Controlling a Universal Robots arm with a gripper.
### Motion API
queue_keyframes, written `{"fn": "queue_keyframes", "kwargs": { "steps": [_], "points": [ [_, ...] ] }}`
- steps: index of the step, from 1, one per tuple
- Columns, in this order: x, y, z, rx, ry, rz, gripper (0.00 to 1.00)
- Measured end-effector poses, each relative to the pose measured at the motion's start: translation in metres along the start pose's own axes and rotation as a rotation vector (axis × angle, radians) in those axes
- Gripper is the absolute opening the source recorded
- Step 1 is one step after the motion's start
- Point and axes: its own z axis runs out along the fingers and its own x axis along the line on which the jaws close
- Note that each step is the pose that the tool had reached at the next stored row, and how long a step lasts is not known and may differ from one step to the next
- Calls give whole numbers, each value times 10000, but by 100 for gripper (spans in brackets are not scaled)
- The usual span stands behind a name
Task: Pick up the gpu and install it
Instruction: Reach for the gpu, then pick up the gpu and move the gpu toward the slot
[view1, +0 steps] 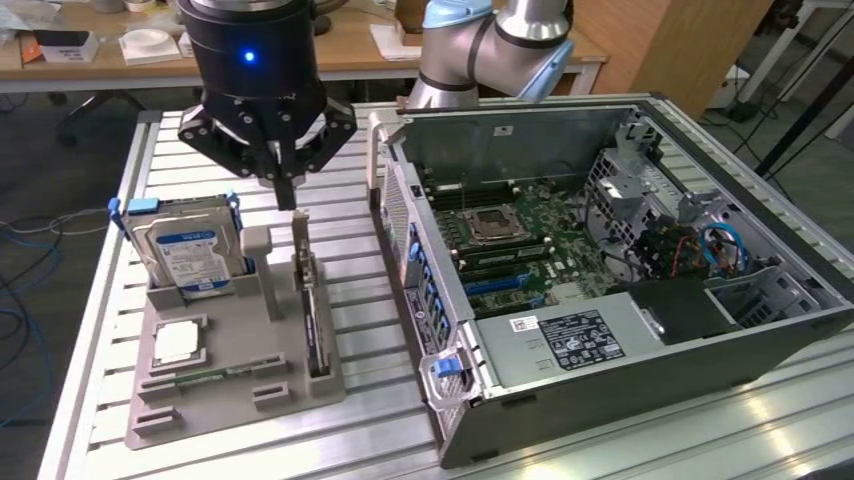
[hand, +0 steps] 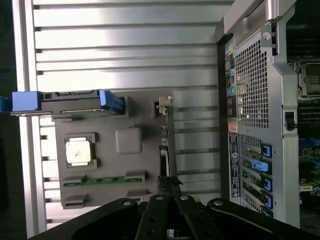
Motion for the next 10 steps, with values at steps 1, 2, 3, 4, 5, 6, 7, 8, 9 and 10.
{"fn": "queue_keyframes", "kwargs": {
  "steps": [1, 2, 3, 4, 5, 6, 7, 8, 9, 10],
  "points": [
    [0, 0, 0, 2, 1, 0, 11],
    [0, 0, 0, 2, 1, 0, 11],
    [1, 0, 0, 3, 1, 0, 11],
    [1, 0, 0, 3, 1, 0, 11],
    [1, 0, 0, 2, 1, -1, 11],
    [1, 0, 0, 3, 1, 0, 11],
    [1, 0, 0, 2, 1, 0, 11],
    [1, 0, 0, 2, 0, 0, 11],
    [1, 0, 0, 9, 0, 0, 11],
    [1, 0, 0, 10, 1, 0, 11]
  ]
}}
